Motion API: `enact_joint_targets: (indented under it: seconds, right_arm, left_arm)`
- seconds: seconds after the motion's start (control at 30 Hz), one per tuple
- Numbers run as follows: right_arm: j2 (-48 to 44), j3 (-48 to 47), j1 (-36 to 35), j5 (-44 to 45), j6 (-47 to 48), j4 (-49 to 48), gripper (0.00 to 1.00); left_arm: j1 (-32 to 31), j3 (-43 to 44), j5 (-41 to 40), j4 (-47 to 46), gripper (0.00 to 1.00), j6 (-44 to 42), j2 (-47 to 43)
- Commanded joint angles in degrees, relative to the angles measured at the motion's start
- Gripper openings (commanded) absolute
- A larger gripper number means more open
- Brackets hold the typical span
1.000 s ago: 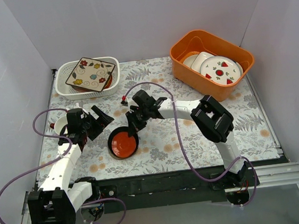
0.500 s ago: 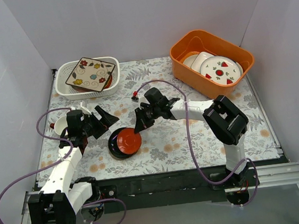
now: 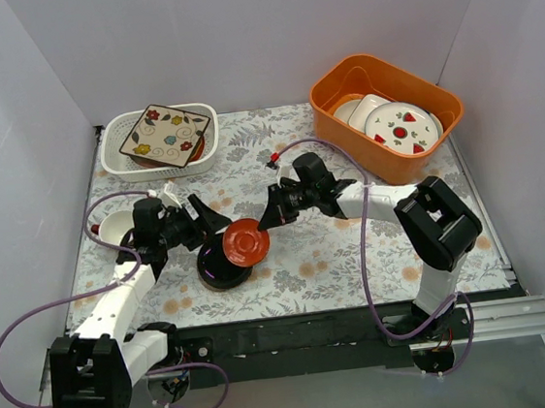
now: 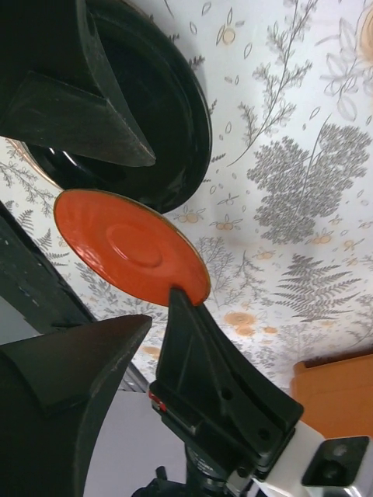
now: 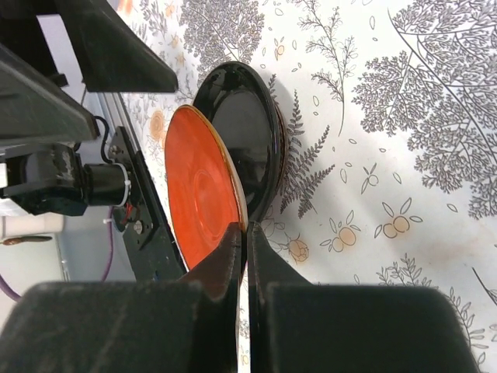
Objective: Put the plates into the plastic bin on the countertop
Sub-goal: Pick up the plate at the center of the board, then place the plate in the plastic bin.
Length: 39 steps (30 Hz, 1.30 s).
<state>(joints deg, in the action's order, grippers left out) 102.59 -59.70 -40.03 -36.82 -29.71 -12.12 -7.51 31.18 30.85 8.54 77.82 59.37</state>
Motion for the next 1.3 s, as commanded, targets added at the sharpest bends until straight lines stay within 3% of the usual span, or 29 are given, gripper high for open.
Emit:
enact_joint_targets:
  seconds: [0.0, 0.13, 0.3, 0.63, 0.83, 1.03, 1.27]
  right_arm:
    - [-3.9, 1.7, 1.1, -4.5, -3.9, -9.4, 0.01]
    - [-4.9, 2.9, 1.6, -4.1, -4.6, -10.6, 0.01]
    - [-5.8, 3.4, 1.9, -3.9, -4.7, -10.9, 0.01]
    - [-5.7, 3.8, 2.1, -4.1, -5.3, -11.8, 0.01]
    - [-6.3, 4.9, 2.5, -3.8, -5.8, -12.9, 0.02]
    - [-6.8, 5.6, 2.8, -3.7, -6.1, -13.6, 0.13]
    - [-7.8, 7.1, 3.1, -2.5, -6.1, -14.4, 0.51]
  left_arm:
    - [-3.7, -0.4, 2.5, -2.6, 0.73, -0.7, 1.4]
    - [-6.0, 0.1, 1.9, -2.6, 0.68, -1.2, 3.8]
    - [-8.0, 0.1, 1.8, -2.7, 0.52, -1.4, 5.9]
    - [-8.8, 0.2, 2.0, -2.9, 0.01, -1.7, 6.5]
    - [-8.8, 0.2, 1.8, -3.0, 0.00, -1.6, 6.3]
    - [-8.8, 0.5, 1.1, -2.4, 0.00, -1.5, 5.8]
    - [-8.8, 0.9, -0.3, -1.7, 0.00, -1.7, 5.0]
